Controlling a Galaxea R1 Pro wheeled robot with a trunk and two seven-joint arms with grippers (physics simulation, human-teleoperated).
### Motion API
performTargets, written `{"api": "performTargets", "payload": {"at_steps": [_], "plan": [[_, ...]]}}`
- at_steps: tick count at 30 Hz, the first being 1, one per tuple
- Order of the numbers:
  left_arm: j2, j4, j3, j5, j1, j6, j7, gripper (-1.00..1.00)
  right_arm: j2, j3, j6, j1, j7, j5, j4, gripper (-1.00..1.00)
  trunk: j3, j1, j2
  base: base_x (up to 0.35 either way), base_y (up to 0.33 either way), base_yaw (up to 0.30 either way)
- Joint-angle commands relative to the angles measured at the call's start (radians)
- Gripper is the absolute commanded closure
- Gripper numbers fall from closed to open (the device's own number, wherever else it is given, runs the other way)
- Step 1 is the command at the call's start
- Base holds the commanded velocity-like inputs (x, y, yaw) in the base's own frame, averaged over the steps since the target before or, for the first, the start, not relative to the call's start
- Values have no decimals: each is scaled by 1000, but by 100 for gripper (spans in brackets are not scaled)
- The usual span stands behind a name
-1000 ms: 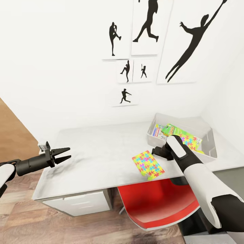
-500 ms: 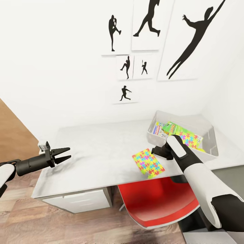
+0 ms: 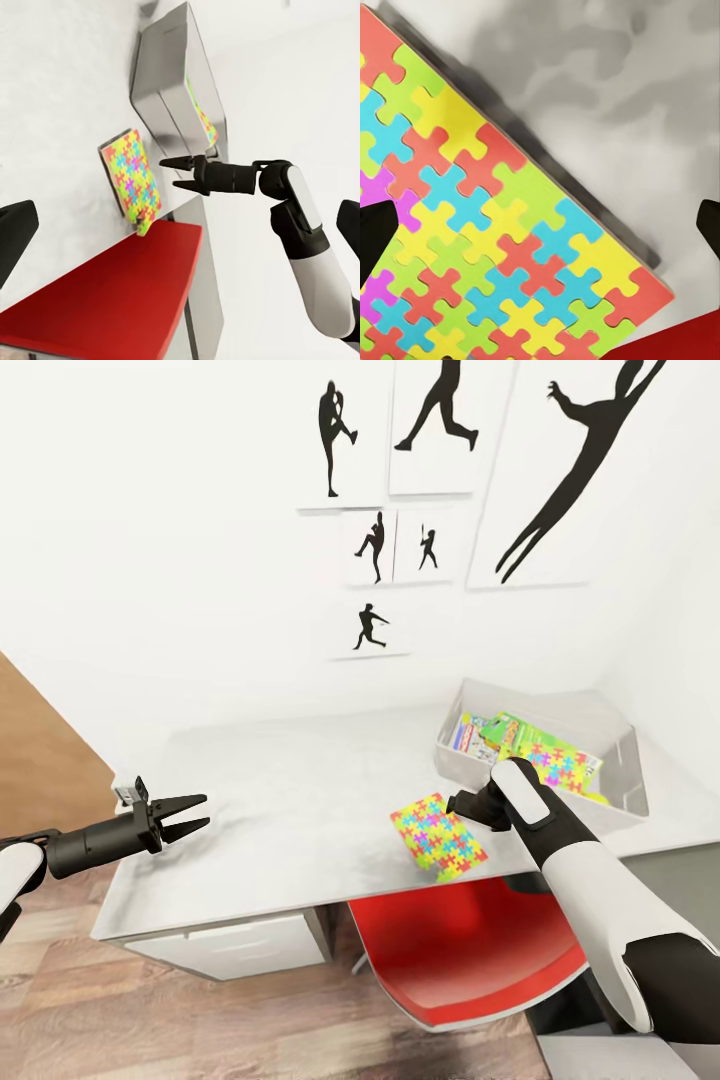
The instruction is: Put all the toys in the child's room - the three board games (two on the bed and one on the table), the two jigsaw puzzles on the table, and the tennis ball on the table - inside the toy box on the table in the child's room.
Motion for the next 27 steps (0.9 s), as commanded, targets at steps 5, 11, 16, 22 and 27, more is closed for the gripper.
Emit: {"api": "performTargets", "payload": {"at_steps": [5, 11, 16, 22, 27], "plan": [[1, 1, -1, -2, -1, 2, -6, -100, -1, 5, 1, -1, -10, -10, -2, -100, -10, 1, -2, 0, 0, 0], [1, 1, -2, -2, -1, 2, -6, -100, -1, 3, 1, -2, -10, -10, -3, -100, -20, 1, -2, 0, 0, 0], [1, 1, -2, -3, -3, 2, -5, -100, -1, 3, 1, -4, -10, -10, -3, -100, -28, 1, -2, 0, 0, 0], [2, 1, -2, -3, -3, 2, -5, -100, -1, 3, 1, -4, -10, -10, -4, -100, -38, 1, -2, 0, 0, 0], [2, 1, -1, -3, -3, 2, -5, -100, -1, 4, 1, -4, -6, -10, -4, -100, -46, 1, -2, 0, 0, 0]]}}
